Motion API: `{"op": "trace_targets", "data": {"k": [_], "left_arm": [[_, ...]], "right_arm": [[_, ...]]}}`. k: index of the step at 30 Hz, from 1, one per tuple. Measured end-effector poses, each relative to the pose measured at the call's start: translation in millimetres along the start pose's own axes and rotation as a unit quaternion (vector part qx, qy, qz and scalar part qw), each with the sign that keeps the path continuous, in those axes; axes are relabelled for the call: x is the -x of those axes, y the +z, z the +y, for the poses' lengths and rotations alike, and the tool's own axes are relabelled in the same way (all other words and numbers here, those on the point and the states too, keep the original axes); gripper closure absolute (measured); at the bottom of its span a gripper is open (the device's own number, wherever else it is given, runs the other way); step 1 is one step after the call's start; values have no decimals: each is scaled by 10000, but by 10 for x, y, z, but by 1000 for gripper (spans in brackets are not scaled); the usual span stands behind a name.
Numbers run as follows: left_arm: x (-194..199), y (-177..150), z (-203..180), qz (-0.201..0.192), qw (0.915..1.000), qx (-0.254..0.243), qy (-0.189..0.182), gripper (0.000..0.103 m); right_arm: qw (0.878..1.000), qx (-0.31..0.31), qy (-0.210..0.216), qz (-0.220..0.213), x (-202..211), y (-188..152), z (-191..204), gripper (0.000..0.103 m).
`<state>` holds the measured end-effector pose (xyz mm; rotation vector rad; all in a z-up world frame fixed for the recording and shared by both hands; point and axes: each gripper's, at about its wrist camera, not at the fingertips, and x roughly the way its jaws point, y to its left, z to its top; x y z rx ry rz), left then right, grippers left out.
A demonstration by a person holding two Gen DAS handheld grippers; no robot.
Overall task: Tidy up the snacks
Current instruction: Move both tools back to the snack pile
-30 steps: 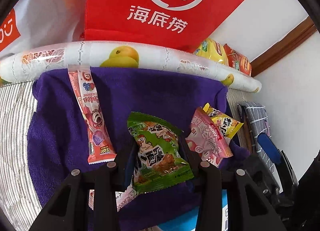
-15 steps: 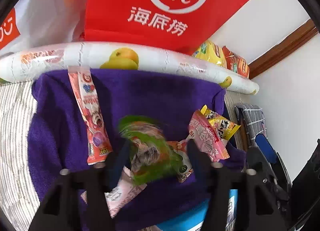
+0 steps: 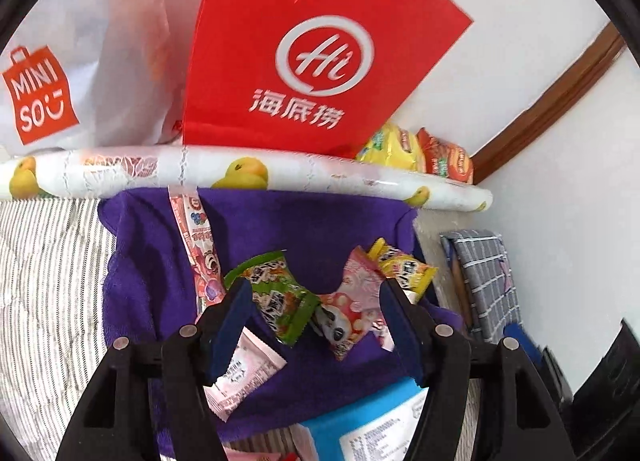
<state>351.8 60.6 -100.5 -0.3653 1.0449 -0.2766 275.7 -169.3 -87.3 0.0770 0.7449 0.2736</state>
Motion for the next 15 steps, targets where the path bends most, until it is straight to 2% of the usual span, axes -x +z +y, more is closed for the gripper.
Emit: {"op": "trace_targets", "data": {"k": [3,6,10,15], "left_arm": [[142,-39,-75,-84,9999,-97,98,39],[286,-134,-156,-245,9994,-181,160,39],[476,-372,-163,-226,9995,-151,138,39],[697,-716,-74,-285,9986,-241,362,39]], "right_arm": [[9997,-17,-168,165,187,-139,4,26],[9992,-93,-113,363,323,-317,-11,27],[9985,-81,-53,544,503,-638,6,27],[9962,-112,69,866,481,-1017,48,27]]}}
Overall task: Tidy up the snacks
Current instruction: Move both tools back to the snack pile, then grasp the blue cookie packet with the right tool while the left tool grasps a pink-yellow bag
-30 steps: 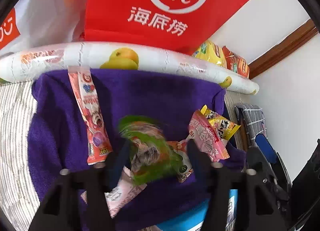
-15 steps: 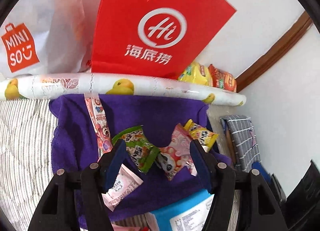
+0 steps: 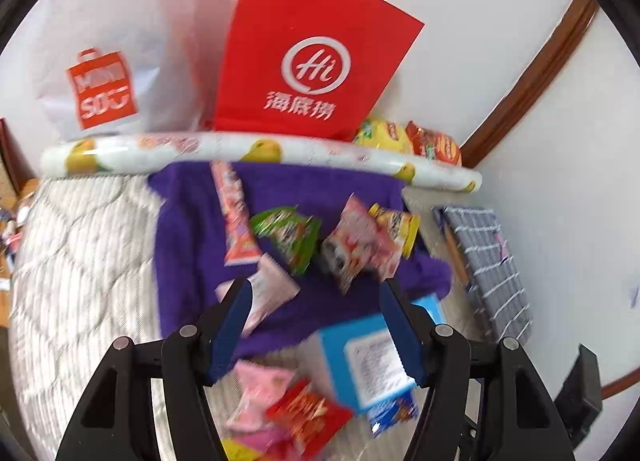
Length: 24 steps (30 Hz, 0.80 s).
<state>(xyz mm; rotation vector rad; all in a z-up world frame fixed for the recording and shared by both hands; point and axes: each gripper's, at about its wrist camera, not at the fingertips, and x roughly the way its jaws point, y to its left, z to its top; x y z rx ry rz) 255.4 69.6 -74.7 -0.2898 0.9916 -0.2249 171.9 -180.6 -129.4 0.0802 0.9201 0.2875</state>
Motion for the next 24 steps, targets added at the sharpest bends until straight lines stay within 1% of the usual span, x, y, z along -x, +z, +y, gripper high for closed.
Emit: {"op": "trace_targets", "data": {"k": [5,10,12,14,17,18,19,20,22,24], "left_arm": [[135,-362,255,72,9998,128,167,39],[287,-735,558,102,9989,382,266,39],[349,-851,633,95,9985,435,303,39],[414,-964,713,58,9980,533,338,39],[478,-1097,776,44,9975,632,325,39],[494,-1134,787,41,9974,647,320,39],[507,-1169,788,35,9974,645,330,39],[515,-1198,780,30,9974,640,343,39],[531,-1253,744,23,9975,616,333,39],[544,-1306,710,12,9977,617,288,39]], "right_arm": [[9994,77,91,335,-247,-305,83,27],[9983,-26,169,561,-496,-479,114,27],[9982,-48,175,577,-536,-505,141,27],[9988,147,-24,465,-548,-532,227,27],[9967,510,-447,454,-608,-580,371,27],[9949,667,-619,434,-627,-603,424,29],[9946,713,-668,349,-613,-621,450,34],[9951,696,-622,333,-611,-627,445,36],[9947,787,-605,274,-585,-640,461,47],[9945,829,-584,256,-558,-656,460,50]]}}
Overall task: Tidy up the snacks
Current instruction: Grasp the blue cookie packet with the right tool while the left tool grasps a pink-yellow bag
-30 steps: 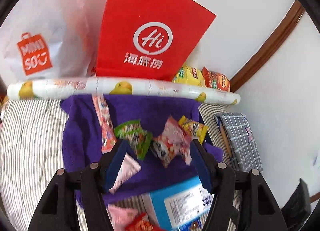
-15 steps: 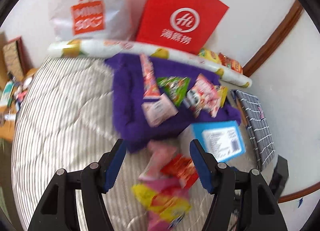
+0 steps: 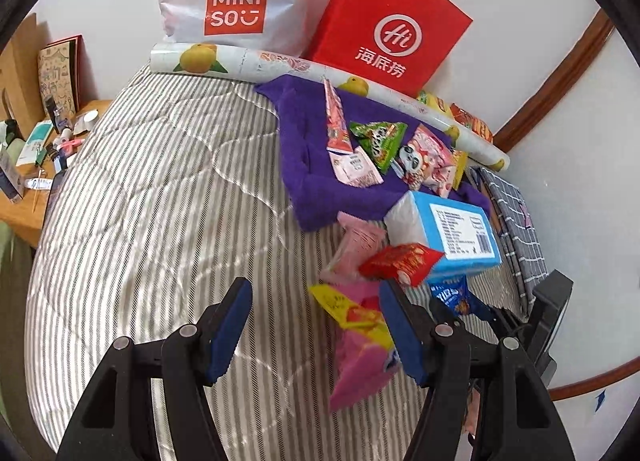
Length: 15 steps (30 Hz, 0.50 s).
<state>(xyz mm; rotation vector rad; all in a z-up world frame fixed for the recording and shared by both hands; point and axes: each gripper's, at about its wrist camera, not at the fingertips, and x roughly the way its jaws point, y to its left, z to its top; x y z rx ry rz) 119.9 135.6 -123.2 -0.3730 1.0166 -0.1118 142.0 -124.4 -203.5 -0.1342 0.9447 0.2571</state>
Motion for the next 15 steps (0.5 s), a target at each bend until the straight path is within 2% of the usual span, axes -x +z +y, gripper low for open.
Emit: {"op": "trace_targets", "data": {"k": [6,11,15], "left_arm": [[-44,-171,-219,29,9996,-222,-178,39],[-251,-257,-372,241,9990,-247,-290,39],[-467,-326,-498,483,9982,-338,-135,39]], "right_arm": [[9998,-205,23,-80,121,-51,-134,53],[9988,-322,-85,-371,365,-133,-370,53],[9978,-478,-37,-450,416,-168,-521,53]]}}
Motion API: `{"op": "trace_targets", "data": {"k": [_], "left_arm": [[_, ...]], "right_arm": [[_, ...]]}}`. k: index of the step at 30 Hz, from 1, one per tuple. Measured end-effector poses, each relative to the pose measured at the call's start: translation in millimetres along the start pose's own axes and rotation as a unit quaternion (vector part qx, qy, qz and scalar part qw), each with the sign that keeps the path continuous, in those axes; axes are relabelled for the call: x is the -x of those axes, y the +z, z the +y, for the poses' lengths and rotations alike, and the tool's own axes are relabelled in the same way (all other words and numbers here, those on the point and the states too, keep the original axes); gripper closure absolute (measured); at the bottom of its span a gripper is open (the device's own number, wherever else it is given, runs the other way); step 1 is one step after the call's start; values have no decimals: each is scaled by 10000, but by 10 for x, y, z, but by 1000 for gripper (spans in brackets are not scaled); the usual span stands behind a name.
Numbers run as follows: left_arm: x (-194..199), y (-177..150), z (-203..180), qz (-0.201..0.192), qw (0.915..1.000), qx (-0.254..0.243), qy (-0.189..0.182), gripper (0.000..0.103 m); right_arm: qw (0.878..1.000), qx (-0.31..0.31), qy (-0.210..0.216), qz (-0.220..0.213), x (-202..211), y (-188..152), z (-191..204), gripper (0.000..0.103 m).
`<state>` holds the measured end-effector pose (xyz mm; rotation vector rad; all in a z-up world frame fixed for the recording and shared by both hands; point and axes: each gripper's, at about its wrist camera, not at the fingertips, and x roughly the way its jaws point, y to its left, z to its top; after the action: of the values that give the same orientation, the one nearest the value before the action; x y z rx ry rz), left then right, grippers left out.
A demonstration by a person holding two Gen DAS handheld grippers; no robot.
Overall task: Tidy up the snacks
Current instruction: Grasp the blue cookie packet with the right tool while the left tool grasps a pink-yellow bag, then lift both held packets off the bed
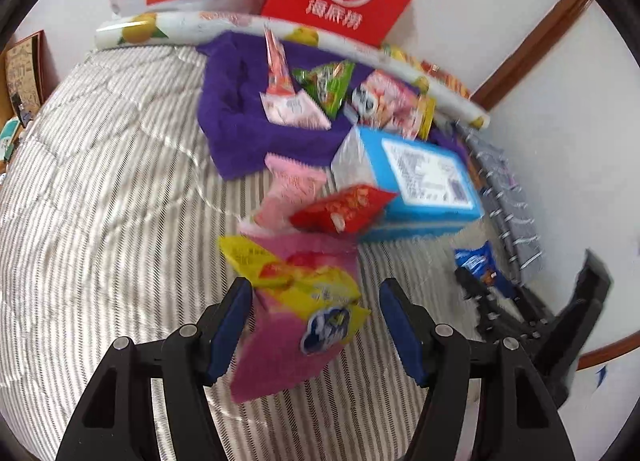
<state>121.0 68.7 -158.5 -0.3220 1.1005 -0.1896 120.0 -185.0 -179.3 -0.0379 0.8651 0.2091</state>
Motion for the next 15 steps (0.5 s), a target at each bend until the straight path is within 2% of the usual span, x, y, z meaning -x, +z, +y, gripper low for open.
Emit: {"op": "trace_targets", "data": {"k": [4,8,15], "left_arm": [[-172,-49,-75,148,9995,-91,265,39],[-284,-66,-62,226,9996,44,142,37],[-357,-76,-130,221,9991,-164,307,35]], "right_arm": [[9999,-98,49,26,-49,-39,-87,53],[9998,-142,128,26,-88,-87,-97,53],[9996,-165,171,120,-183,-139,-117,53]]}}
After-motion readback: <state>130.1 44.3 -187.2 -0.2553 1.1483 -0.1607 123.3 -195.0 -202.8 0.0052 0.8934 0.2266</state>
